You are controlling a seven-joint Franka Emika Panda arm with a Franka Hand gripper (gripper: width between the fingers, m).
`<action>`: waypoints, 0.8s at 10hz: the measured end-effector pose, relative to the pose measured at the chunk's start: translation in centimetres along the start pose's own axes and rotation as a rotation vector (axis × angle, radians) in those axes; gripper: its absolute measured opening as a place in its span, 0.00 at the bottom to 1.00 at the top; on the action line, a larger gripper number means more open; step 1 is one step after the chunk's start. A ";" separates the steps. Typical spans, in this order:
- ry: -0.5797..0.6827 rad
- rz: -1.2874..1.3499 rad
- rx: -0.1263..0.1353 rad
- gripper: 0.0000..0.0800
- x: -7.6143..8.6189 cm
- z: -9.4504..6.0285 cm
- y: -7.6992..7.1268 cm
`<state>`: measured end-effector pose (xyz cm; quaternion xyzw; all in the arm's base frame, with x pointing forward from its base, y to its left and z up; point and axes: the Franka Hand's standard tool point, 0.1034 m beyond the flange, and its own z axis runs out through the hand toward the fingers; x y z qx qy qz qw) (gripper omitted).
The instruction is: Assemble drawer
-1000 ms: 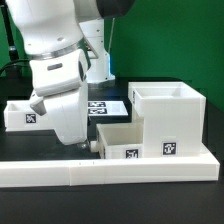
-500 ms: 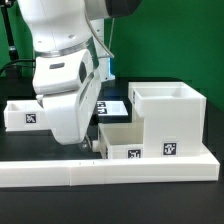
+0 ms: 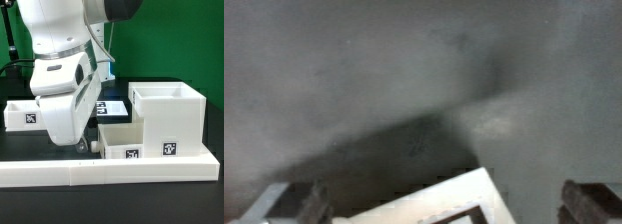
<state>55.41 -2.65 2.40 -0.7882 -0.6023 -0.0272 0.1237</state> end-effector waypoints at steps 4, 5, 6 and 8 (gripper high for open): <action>-0.018 -0.099 0.018 0.81 -0.2 0.2 -0.4; -0.018 -0.099 0.018 0.81 -0.3 0.2 -0.4; -0.018 -0.099 0.019 0.81 -0.3 0.3 -0.5; -0.019 -0.161 0.000 0.81 -0.1 0.4 -0.4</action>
Offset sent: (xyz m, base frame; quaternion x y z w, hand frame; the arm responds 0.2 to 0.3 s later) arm 0.0000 0.0000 0.0000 0.0000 0.0000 0.0000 1.0000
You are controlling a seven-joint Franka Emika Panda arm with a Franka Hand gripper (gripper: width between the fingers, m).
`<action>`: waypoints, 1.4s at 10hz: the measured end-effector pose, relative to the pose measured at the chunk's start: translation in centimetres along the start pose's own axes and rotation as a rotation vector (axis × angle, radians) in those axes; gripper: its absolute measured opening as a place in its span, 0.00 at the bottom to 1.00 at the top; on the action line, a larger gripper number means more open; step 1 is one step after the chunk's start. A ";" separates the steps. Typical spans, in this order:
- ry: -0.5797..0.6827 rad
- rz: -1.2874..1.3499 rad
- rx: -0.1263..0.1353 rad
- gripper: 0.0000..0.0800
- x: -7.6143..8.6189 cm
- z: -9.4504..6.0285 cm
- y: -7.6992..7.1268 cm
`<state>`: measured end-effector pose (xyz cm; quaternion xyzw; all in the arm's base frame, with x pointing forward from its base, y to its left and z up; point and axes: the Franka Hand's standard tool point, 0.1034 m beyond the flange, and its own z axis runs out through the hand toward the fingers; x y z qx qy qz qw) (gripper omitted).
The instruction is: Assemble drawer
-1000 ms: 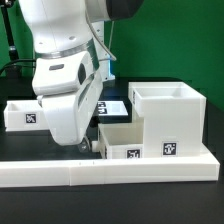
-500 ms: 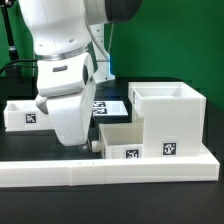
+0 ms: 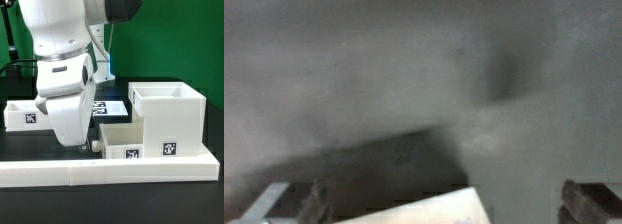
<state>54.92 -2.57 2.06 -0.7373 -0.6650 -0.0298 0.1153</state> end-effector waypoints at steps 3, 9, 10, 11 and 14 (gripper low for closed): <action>0.005 -0.041 -0.005 0.81 2.1 0.8 -0.5; 0.001 0.018 0.007 0.81 4.7 1.4 -0.8; -0.001 0.027 0.010 0.81 4.1 1.2 -0.9; -0.004 0.039 0.005 0.81 3.3 0.9 -1.2; -0.015 0.082 0.006 0.81 0.6 -0.3 -3.0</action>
Offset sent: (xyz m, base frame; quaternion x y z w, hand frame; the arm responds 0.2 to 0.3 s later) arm 0.0044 0.0311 0.0020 -0.0010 -0.0149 -0.0399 0.9991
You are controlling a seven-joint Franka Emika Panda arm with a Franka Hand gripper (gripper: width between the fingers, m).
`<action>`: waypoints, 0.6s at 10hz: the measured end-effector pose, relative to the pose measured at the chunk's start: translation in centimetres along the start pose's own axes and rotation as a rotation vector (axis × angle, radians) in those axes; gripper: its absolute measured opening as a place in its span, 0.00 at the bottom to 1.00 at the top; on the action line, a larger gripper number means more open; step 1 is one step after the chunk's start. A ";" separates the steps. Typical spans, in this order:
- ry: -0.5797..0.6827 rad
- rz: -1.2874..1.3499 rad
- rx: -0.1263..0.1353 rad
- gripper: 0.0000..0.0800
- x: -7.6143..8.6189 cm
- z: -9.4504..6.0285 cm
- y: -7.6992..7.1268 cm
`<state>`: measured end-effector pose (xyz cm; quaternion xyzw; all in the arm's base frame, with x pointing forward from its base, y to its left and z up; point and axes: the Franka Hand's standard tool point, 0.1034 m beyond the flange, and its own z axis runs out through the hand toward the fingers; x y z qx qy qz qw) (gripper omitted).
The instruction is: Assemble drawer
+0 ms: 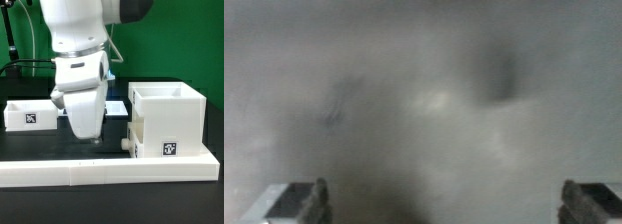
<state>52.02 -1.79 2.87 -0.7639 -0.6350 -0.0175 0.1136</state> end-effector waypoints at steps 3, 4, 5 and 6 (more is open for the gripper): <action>-0.014 0.019 -0.008 0.81 -1.9 -1.6 -1.6; -0.012 0.018 -0.006 0.81 -1.8 -1.4 -1.6; -0.012 0.018 -0.005 0.81 -1.8 -1.4 -1.6; -0.012 0.029 -0.004 0.81 -1.8 -1.3 -1.6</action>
Offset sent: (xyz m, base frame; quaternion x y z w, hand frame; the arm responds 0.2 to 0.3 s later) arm 0.0000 0.0000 0.0000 0.0000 0.0000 0.0000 1.0000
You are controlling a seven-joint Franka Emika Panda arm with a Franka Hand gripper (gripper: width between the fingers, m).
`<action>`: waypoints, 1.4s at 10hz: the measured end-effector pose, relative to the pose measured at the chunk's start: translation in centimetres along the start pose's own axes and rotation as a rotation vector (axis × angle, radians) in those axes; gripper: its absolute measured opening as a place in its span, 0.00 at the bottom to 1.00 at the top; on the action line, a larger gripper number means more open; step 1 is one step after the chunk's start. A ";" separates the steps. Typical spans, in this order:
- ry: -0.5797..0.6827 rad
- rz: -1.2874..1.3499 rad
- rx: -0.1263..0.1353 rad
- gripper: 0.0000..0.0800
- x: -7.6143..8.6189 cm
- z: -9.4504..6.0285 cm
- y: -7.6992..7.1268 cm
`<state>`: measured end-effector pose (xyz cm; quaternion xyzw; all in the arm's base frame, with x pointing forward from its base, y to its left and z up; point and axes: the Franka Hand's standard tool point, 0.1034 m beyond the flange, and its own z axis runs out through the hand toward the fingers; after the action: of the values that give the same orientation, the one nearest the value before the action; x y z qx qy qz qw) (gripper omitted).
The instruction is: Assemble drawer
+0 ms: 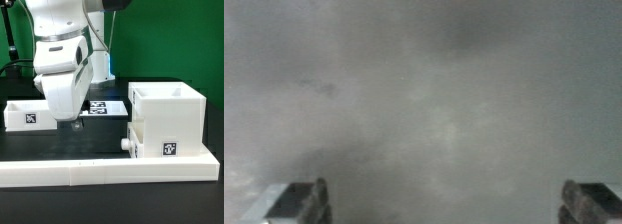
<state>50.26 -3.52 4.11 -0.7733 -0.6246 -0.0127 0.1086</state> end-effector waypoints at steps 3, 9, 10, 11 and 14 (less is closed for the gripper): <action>0.002 0.085 -0.040 0.81 -2.0 -0.4 -0.9; 0.027 0.680 -0.120 0.81 -6.2 -2.4 -5.2; 0.031 0.736 -0.119 0.81 -6.1 -2.4 -5.2; 0.035 0.810 -0.118 0.81 -6.1 -2.4 -5.2; 0.053 1.177 -0.162 0.81 -7.1 -2.0 -6.5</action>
Offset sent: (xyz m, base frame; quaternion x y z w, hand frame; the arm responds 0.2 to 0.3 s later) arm -0.0456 -0.0370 0.0229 -0.0895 0.0196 0.2997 0.9496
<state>42.65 -9.43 5.92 -0.9948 -0.0852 -0.0173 0.0537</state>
